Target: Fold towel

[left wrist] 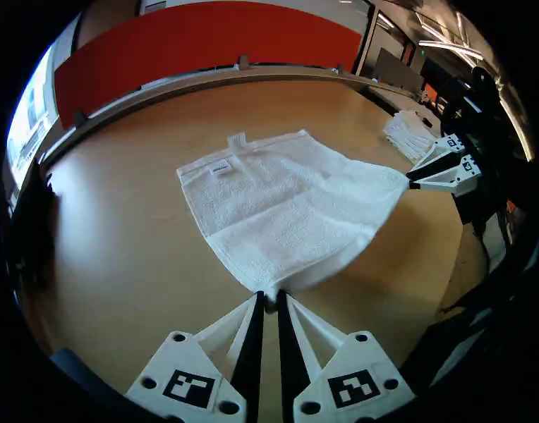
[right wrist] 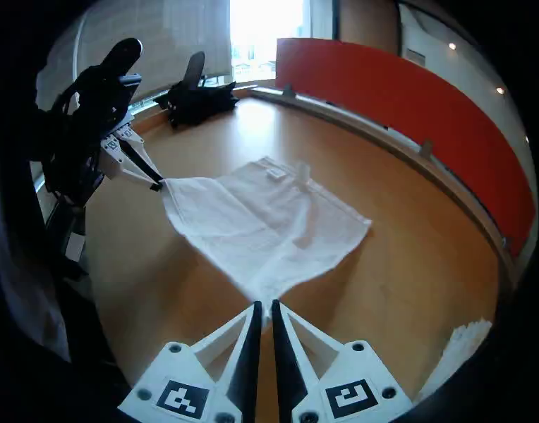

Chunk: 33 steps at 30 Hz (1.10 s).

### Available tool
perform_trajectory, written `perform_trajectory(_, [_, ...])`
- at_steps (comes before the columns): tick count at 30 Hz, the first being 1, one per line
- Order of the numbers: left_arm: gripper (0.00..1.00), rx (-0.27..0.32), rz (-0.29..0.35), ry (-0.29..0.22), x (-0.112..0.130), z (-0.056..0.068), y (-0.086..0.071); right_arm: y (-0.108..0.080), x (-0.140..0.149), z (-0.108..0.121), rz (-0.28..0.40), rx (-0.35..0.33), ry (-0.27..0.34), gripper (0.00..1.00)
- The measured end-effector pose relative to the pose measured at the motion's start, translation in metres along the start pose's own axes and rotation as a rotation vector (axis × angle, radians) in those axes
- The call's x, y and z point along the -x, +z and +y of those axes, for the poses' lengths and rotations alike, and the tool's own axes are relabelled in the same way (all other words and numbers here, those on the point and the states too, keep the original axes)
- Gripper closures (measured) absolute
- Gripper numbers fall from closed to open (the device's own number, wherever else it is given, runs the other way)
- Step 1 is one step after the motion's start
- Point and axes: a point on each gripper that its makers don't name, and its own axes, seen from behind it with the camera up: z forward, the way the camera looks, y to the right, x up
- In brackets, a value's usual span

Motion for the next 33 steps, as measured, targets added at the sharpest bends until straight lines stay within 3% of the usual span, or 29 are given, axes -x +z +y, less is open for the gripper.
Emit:
perform_trajectory(9, [0.87,0.005,0.015,-0.008,-0.018,0.005,-0.027,-0.029,-0.023,-0.002,0.036,-0.005,-0.01,0.9])
perform_trajectory(21, [0.87,0.047,0.009,-0.089,-0.024,0.025,-0.055,-0.056,-0.028,-0.006,0.05,-0.013,0.011,0.9])
perform_trajectory(33, [0.87,0.041,0.011,-0.084,-0.023,0.028,-0.056,-0.06,-0.032,-0.007,0.055,-0.014,0.0,0.9])
